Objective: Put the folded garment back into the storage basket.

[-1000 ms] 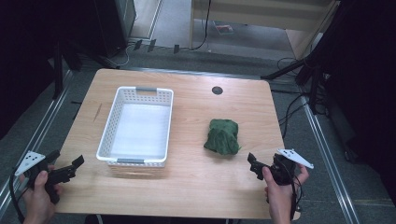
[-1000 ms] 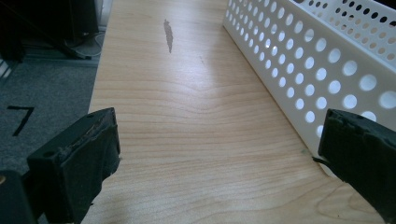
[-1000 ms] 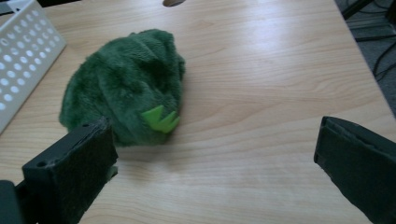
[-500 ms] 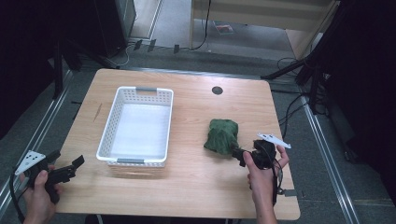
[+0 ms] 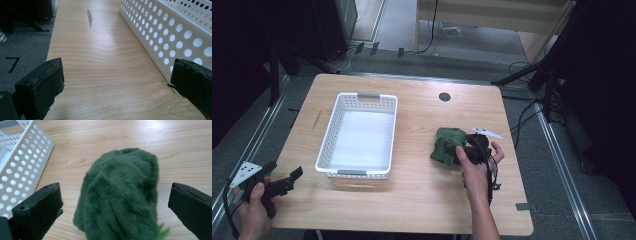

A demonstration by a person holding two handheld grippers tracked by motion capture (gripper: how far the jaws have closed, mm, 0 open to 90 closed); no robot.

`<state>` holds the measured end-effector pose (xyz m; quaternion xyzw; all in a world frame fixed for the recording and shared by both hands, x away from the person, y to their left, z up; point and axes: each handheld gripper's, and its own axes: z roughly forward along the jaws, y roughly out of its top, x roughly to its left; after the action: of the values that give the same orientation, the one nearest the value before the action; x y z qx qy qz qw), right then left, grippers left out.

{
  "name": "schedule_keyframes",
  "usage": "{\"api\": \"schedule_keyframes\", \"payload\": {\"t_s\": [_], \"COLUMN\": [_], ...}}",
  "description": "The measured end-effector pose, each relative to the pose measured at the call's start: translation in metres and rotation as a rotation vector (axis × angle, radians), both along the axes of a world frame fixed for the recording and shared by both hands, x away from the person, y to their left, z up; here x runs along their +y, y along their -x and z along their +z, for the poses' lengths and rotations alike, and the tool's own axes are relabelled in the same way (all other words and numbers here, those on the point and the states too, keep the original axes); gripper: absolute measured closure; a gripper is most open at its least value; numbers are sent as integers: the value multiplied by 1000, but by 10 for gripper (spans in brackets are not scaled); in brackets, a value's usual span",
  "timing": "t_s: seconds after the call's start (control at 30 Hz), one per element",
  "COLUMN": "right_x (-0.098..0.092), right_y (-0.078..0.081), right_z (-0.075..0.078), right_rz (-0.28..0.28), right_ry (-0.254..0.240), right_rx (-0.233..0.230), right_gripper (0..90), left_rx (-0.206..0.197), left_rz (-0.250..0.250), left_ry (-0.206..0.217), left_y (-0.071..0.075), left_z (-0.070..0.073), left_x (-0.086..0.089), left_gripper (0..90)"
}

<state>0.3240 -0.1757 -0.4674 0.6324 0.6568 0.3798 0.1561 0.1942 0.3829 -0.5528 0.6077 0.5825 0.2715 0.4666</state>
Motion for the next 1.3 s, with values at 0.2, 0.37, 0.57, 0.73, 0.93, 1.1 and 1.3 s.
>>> {"api": "schedule_keyframes", "payload": {"t_s": [0.2, 0.37, 0.57, 0.73, 0.93, 1.1, 1.3], "right_x": [13, 21, 24, 28, 33, 35, 34], "right_y": [-14, -22, -28, -35, -42, -46, -48], "right_z": [-2, -8, -15, -23, -32, -38, -44], "right_rz": [-32, -40, -60, -69, -79, -79, -92], "right_ry": [9, 25, 21, 39, 56, 73, 86], "right_rx": [37, 68, 93, 112, 137, 158, 184], "right_gripper": [0, 0, 0, 0, 0, 0, 0], "left_rx": [1, 2, 3, 8, 9, 9, 10], "left_rz": [-3, -5, -3, -8, -9, -8, -10], "left_ry": [4, 4, 9, 8, 11, 12, 9], "left_y": [0, 0, -1, -1, -1, -1, -1], "left_z": [0, 0, 0, 0, 0, 0, 0], "left_x": [1, 1, 1, 1, 1, 1, 1], "left_gripper": [0, 0, 0, 0, 0, 0, 0]}}
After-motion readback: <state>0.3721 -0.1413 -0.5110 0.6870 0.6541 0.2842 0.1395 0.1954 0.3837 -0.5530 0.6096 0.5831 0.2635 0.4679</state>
